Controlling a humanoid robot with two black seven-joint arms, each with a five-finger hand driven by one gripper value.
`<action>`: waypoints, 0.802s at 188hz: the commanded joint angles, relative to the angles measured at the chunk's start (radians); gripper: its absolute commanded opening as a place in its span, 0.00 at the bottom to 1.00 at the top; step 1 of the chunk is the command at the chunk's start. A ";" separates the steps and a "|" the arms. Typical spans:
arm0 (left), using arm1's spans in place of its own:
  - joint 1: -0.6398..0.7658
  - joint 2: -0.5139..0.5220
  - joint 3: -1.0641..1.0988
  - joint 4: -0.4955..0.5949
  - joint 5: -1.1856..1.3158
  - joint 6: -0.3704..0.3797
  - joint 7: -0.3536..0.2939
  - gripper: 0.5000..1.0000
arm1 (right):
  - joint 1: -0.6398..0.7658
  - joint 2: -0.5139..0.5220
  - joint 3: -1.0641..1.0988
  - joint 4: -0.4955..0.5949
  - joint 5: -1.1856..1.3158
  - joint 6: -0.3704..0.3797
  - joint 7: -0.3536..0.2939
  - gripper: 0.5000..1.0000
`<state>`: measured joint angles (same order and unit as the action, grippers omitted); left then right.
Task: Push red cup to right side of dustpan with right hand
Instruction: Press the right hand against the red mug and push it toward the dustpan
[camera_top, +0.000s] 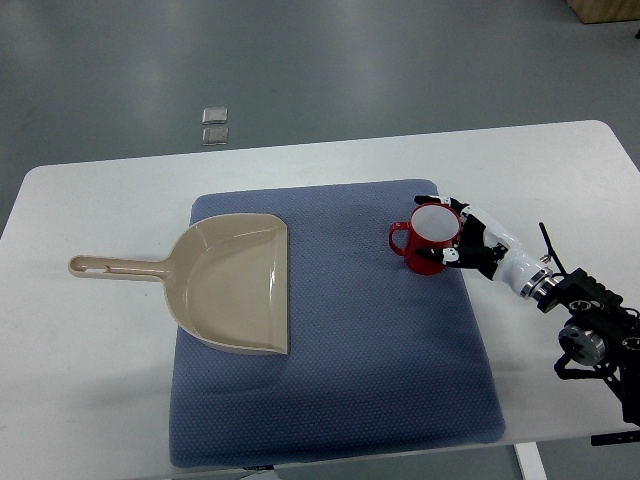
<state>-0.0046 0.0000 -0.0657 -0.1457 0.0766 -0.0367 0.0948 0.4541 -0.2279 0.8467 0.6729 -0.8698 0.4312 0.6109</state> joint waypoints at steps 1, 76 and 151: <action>0.000 0.000 0.000 0.000 0.000 0.000 0.000 1.00 | 0.000 0.009 0.000 -0.007 0.000 0.000 0.000 0.79; 0.000 0.000 0.000 0.000 0.000 0.000 0.000 1.00 | 0.000 0.036 -0.002 -0.007 0.000 0.000 0.000 0.68; 0.000 0.000 0.001 0.000 0.000 0.000 0.000 1.00 | 0.005 0.071 -0.011 -0.007 0.000 -0.002 0.000 0.68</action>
<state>-0.0046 0.0000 -0.0658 -0.1457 0.0766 -0.0370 0.0943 0.4559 -0.1633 0.8449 0.6657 -0.8698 0.4302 0.6109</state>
